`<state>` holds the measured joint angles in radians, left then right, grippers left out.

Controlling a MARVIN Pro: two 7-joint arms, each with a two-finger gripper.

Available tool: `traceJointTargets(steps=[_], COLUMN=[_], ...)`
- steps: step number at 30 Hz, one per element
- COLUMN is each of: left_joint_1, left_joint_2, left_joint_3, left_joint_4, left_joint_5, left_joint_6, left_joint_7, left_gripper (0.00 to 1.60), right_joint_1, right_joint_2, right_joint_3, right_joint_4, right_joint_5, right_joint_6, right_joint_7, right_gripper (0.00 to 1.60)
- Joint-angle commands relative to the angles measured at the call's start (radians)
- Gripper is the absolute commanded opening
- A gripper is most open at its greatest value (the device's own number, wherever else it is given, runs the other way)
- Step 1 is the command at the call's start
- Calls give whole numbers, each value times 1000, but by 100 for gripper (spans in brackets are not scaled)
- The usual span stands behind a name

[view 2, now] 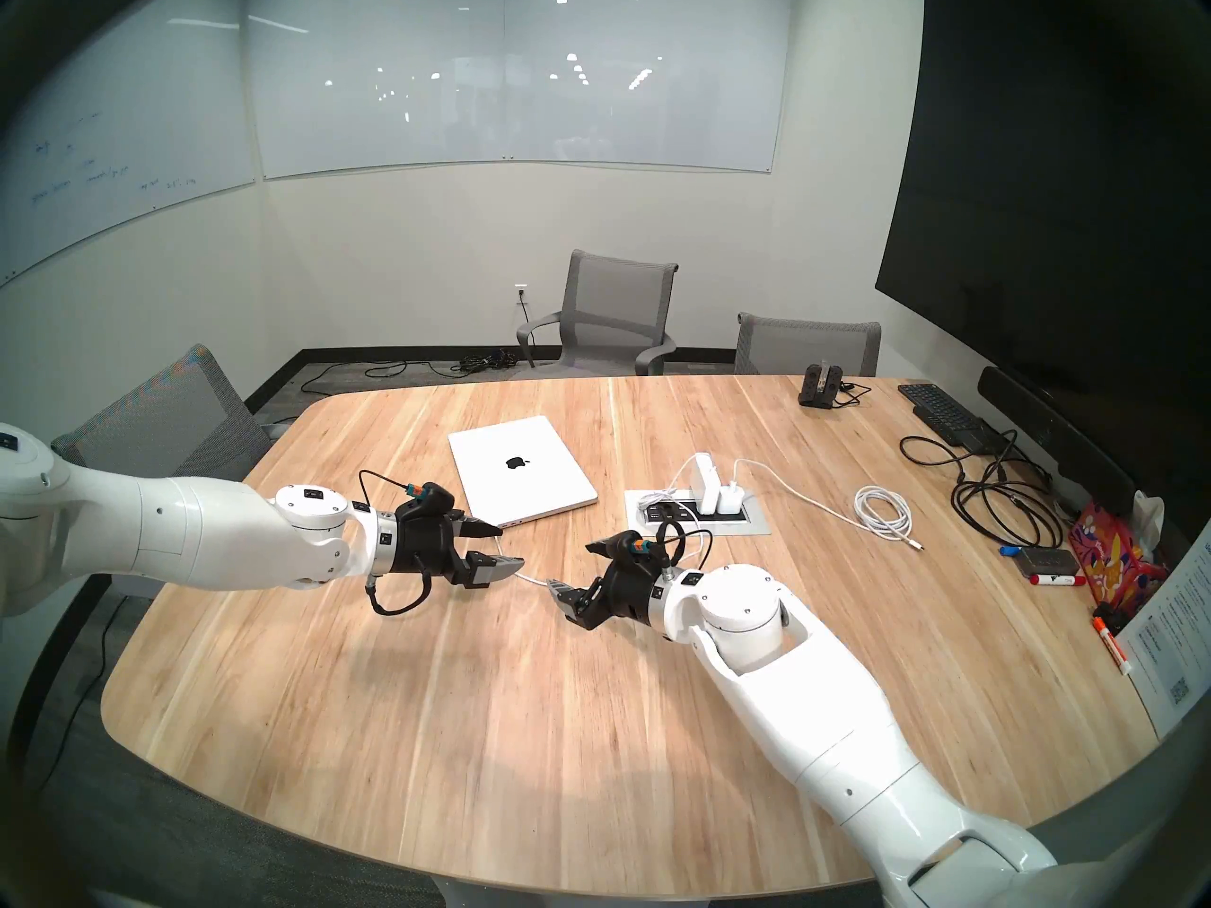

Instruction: Plug the charging cable into the port of a MacBook

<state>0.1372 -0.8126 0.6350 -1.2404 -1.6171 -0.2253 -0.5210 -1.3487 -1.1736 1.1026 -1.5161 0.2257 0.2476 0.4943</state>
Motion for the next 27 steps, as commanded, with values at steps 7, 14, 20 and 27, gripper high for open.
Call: traceJointTargets(steps=[7, 14, 20, 27], left_joint_1=[13, 32, 41, 45], left_joint_2=[-48, -78, -105, -127], left_joint_3=[-25, -31, -31, -36], left_joint_4=[63, 114, 158, 193], left_joint_5=[-31, -45, -55, -64], left_joint_6=[17, 20, 39, 52], left_joint_7=[-58, -83, -105, -126], left_gripper=[160, 160, 160, 160], right_joint_1=[9, 9, 9, 9], right_joint_2=[-3, -3, -3, -3], right_joint_3=[1, 1, 1, 1], right_joint_4=[-23, -23, -23, -23], right_joint_5=[-2, -2, -2, -2], right_joint_6=[-7, -7, -7, -7], right_joint_7=[-1, -1, -1, -1], right_gripper=[160, 160, 160, 160])
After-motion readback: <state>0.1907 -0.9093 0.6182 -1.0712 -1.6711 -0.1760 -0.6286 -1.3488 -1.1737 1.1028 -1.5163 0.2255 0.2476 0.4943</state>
